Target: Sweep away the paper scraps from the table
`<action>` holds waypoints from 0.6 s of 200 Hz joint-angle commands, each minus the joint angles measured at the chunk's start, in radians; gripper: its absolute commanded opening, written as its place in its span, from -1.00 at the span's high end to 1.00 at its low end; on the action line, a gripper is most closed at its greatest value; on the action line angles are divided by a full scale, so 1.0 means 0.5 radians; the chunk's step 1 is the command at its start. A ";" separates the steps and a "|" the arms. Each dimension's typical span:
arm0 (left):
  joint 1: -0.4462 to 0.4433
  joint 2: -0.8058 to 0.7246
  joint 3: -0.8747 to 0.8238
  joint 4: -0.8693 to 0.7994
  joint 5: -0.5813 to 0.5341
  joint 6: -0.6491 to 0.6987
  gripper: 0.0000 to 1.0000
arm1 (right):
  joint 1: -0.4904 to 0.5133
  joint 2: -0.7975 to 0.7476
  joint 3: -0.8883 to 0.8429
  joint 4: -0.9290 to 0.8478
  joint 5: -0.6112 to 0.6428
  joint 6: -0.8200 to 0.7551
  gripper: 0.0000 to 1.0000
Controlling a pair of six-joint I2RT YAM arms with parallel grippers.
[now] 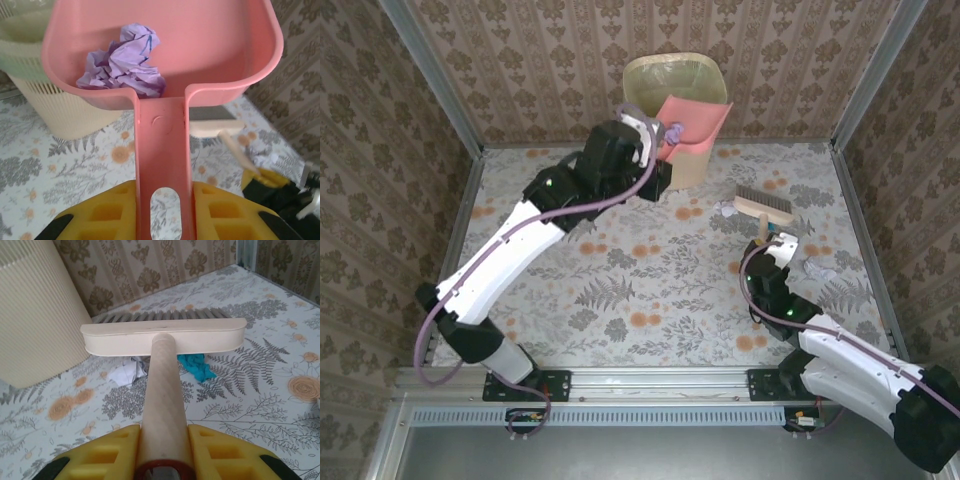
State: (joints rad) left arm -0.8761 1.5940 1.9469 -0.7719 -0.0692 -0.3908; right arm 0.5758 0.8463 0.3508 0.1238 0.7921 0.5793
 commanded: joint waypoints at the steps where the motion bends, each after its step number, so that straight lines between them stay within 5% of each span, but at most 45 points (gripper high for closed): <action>1: 0.101 0.151 0.305 -0.177 0.319 -0.077 1.00 | -0.013 0.027 0.084 0.064 -0.079 -0.068 1.00; 65: 0.436 0.980 1.625 -0.535 0.942 -0.365 1.00 | -0.013 0.071 0.108 0.099 -0.179 -0.129 1.00; 120: 0.715 1.157 1.456 0.109 1.409 -0.913 1.00 | -0.013 0.059 0.122 0.090 -0.200 -0.160 1.00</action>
State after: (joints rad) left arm -0.5514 2.1654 2.6991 -0.8772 0.4950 -0.6918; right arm 0.5735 0.8848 0.3683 0.1314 0.6971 0.5220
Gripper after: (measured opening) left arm 0.253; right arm 0.273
